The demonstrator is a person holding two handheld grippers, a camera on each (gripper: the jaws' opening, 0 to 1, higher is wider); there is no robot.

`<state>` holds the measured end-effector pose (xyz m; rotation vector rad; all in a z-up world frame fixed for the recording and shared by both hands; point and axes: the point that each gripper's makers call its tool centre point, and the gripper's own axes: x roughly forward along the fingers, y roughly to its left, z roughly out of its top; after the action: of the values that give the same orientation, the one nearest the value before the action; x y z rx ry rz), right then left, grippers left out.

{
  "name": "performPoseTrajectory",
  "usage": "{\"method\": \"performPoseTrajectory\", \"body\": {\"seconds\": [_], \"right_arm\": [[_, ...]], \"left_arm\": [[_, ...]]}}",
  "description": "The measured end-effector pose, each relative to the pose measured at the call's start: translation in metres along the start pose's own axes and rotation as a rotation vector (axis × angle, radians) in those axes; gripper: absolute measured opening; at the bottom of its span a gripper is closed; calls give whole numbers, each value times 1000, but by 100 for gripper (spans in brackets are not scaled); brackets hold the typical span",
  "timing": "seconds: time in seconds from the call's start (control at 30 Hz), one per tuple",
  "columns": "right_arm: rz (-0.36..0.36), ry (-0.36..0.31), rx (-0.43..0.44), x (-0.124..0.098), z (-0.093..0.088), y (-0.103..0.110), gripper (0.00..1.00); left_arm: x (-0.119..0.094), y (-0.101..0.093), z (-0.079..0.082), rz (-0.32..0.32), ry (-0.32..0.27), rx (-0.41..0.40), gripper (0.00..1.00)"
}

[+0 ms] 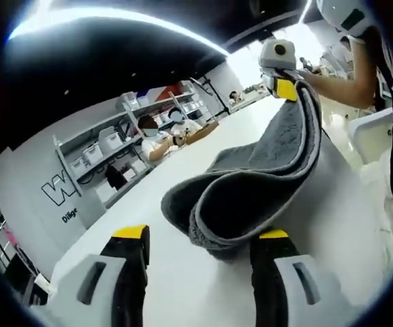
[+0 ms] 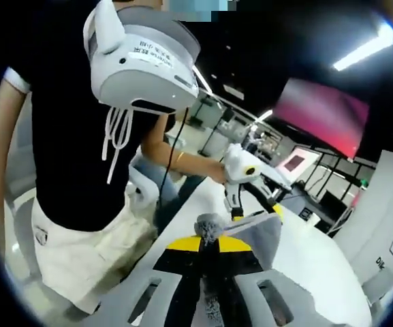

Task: Open the folded towel by lifting each exposed corner and separating the folded layers until the towel lies flat within the target outline without major curled edges

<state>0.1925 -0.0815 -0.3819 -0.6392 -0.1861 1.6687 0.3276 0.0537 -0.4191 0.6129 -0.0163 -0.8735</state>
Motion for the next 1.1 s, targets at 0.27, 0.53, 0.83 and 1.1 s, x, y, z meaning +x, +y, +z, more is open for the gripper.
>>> {"method": "performPoseTrajectory", "body": {"seconds": [0.27, 0.53, 0.83, 1.1], "right_arm": [[25, 12, 29, -2, -3, 11, 0], [41, 28, 50, -5, -7, 21, 0], [39, 45, 73, -10, -12, 26, 0], [18, 53, 103, -16, -18, 29, 0]], "left_arm": [[-5, -14, 13, -57, -43, 75, 59], [-3, -30, 20, -130, -59, 142, 56], [-4, -45, 29, -185, -86, 145, 28], [-9, -65, 26, -258, -69, 136, 10]]}}
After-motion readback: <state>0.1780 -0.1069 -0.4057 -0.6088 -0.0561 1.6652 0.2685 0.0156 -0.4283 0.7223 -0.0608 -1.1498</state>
